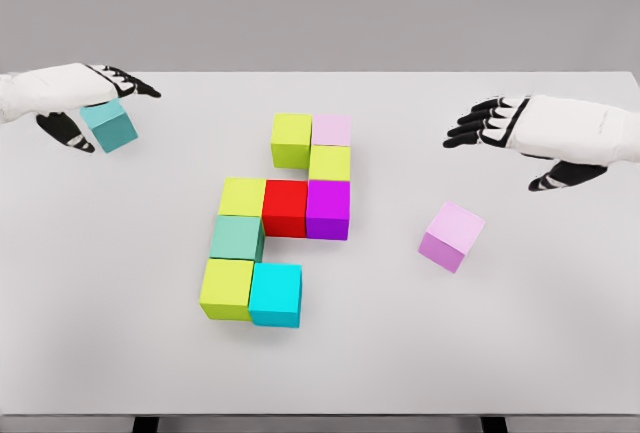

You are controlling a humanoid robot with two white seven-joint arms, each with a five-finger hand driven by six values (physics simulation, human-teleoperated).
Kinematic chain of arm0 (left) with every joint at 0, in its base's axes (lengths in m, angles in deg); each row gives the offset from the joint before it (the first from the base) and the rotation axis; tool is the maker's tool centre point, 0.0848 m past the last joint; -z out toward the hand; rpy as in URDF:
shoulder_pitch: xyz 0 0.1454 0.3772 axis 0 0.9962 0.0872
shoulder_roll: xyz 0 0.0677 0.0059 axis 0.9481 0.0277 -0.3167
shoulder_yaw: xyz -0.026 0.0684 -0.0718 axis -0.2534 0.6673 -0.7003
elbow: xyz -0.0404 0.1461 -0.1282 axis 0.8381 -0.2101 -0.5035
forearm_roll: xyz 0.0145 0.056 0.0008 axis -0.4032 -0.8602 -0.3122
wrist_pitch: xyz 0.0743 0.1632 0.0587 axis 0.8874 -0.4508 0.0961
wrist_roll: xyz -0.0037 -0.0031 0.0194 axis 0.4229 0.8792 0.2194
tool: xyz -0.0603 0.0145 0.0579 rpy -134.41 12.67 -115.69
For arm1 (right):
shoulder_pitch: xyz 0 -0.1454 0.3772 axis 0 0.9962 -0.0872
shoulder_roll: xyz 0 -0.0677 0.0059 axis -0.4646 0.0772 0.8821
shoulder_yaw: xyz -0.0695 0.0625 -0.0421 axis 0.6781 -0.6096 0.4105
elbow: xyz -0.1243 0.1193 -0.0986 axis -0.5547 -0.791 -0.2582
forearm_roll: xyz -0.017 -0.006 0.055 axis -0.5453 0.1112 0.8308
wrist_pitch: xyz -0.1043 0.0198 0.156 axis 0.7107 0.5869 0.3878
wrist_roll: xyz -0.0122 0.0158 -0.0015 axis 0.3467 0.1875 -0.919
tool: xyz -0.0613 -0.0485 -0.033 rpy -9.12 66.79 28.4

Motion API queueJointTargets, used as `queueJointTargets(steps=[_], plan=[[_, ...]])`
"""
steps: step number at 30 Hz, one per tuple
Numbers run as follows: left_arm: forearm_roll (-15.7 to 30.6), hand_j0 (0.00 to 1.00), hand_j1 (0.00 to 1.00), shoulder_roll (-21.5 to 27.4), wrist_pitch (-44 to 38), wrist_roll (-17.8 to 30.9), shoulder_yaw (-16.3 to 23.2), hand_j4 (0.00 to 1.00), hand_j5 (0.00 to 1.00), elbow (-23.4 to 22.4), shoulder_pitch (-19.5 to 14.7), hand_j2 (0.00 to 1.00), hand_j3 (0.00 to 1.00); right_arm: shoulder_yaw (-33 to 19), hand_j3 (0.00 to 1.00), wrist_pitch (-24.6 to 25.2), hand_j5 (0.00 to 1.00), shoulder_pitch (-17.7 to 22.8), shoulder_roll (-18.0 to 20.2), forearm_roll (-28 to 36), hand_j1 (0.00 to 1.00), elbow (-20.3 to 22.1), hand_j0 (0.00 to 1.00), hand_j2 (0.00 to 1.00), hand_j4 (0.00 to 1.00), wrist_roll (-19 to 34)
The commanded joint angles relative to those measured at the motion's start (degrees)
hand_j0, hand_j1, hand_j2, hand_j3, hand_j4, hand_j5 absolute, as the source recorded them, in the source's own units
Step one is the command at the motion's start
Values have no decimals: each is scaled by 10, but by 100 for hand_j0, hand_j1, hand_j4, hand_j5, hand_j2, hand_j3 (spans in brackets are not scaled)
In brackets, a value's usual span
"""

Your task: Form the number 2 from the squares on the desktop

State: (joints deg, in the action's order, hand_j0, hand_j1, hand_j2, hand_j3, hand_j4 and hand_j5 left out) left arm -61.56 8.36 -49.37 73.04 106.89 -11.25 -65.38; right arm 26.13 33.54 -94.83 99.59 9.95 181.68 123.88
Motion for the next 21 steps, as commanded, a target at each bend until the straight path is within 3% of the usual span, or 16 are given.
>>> queueJointTargets(steps=[1,5,9,13,16,21], plan=[[-67,100,100,-46,-1,0,-3,100,100,-56,-3,100,100,22,100,2,100,1,3,3,100,-1,100,100,100,0],[-121,100,100,-50,-1,1,-13,100,100,-62,-18,100,100,54,100,2,100,-1,-2,-38,100,-1,100,100,100,0],[-139,99,99,-49,-1,1,-22,99,99,-77,-23,99,99,56,100,2,100,1,-34,-84,100,-12,100,100,100,0],[-181,92,92,-51,-1,1,-41,92,92,-77,-26,92,92,59,100,2,100,-2,-50,-90,100,-20,100,100,100,0],[-184,92,92,-56,-1,1,-54,92,92,-82,-25,92,92,79,100,2,100,-4,-53,-91,100,-20,100,100,100,0],[-176,97,97,-105,-1,-1,-87,97,97,-195,-29,97,97,92,100,2,100,-4,-53,-100,100,-21,100,100,100,0]])
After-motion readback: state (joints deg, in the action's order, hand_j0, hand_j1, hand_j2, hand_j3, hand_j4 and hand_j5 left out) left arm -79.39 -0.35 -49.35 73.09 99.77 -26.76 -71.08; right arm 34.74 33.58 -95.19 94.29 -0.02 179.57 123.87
